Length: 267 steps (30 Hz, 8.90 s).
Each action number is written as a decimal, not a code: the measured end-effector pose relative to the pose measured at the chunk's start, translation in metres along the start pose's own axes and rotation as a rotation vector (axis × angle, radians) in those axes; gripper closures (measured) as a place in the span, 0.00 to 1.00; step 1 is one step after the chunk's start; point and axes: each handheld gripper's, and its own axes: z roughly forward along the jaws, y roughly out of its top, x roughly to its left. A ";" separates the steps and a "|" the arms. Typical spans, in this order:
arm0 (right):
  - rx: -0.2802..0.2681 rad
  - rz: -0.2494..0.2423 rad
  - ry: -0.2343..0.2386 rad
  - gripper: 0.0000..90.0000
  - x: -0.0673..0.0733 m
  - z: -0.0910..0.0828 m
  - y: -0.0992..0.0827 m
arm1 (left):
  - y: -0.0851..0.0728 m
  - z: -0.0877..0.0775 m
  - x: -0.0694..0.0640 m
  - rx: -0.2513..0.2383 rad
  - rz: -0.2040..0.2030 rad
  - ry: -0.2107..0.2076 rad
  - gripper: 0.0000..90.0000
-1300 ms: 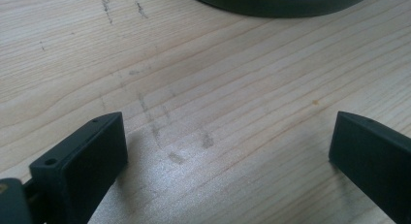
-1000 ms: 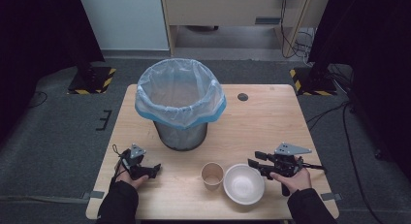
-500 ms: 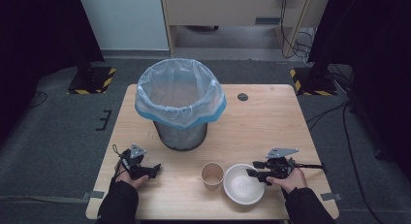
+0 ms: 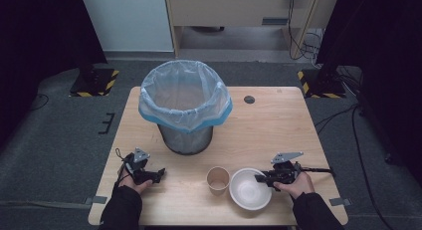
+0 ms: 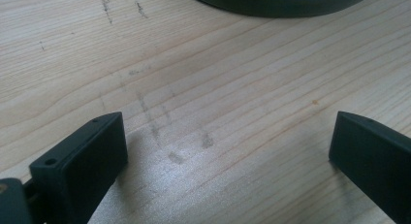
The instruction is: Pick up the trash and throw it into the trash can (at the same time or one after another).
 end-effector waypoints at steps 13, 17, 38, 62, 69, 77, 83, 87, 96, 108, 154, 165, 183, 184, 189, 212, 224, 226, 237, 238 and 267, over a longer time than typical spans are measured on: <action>-0.140 0.051 -0.037 0.92 -0.004 -0.023 0.012 | 0.000 0.000 0.000 0.000 0.000 0.000 0.00; -0.201 0.064 -0.085 0.92 -0.006 -0.033 0.015 | 0.000 0.000 0.000 0.000 0.000 0.000 0.00; -0.597 0.173 -0.204 0.92 -0.005 -0.082 0.032 | 0.000 0.000 0.000 0.000 0.000 0.000 0.00; -0.892 0.210 -0.137 0.92 0.005 -0.119 0.072 | 0.000 0.000 0.000 0.000 0.000 0.000 0.00; -0.967 0.192 -0.133 0.92 0.010 -0.134 0.094 | 0.000 0.000 0.000 0.000 0.000 0.000 0.00; -1.036 0.171 -0.123 0.92 0.020 -0.146 0.122 | 0.000 0.000 0.000 0.000 0.000 0.000 0.00; -1.065 0.153 -0.115 0.92 0.027 -0.151 0.143 | 0.000 0.000 0.000 0.000 0.000 0.000 0.00; -1.081 0.139 -0.108 0.92 0.032 -0.154 0.157 | 0.000 0.000 0.000 0.000 0.000 0.000 0.00; -1.091 0.126 -0.107 0.92 0.039 -0.149 0.182 | 0.000 0.000 0.000 0.000 0.000 0.000 0.00; -1.094 0.109 -0.105 0.92 0.045 -0.143 0.209 | 0.000 0.000 0.000 0.000 0.000 0.000 0.00; -1.059 0.077 -0.074 0.92 0.080 -0.069 0.292 | 0.000 0.000 0.000 -0.002 -0.001 0.000 0.00; -1.025 0.100 -0.095 0.92 0.084 -0.028 0.297 | 0.000 0.000 0.000 -0.002 -0.001 0.000 0.00; -0.887 0.066 -0.096 0.78 0.085 0.013 0.297 | 0.000 0.000 0.000 -0.002 -0.001 0.000 0.00; -0.889 0.064 -0.092 0.77 0.085 0.008 0.296 | 0.000 0.000 0.000 -0.002 -0.001 0.000 0.00; -0.911 0.036 -0.099 0.71 0.086 -0.026 0.291 | 0.000 0.000 0.000 -0.002 -0.001 0.000 0.00; -0.754 -0.042 -0.122 0.63 0.059 -0.074 0.164 | 0.000 0.000 0.000 0.000 0.000 0.001 0.00; -0.584 -0.118 -0.101 0.58 0.068 -0.043 0.109 | 0.000 0.000 0.000 0.000 -0.001 0.002 0.00; -0.569 -0.114 -0.097 0.58 0.068 -0.039 0.104 | 0.000 0.000 0.000 0.000 -0.001 0.002 0.00; -0.346 -0.108 -0.017 0.64 0.073 0.007 0.071 | 0.000 0.000 0.000 0.000 -0.001 0.001 0.00; -0.333 -0.111 -0.010 0.64 0.074 0.010 0.070 | 0.000 0.000 0.000 0.000 -0.002 0.002 0.00; -0.109 -0.092 0.044 0.91 0.079 0.042 0.061 | 0.000 0.000 0.000 0.000 -0.002 0.001 0.00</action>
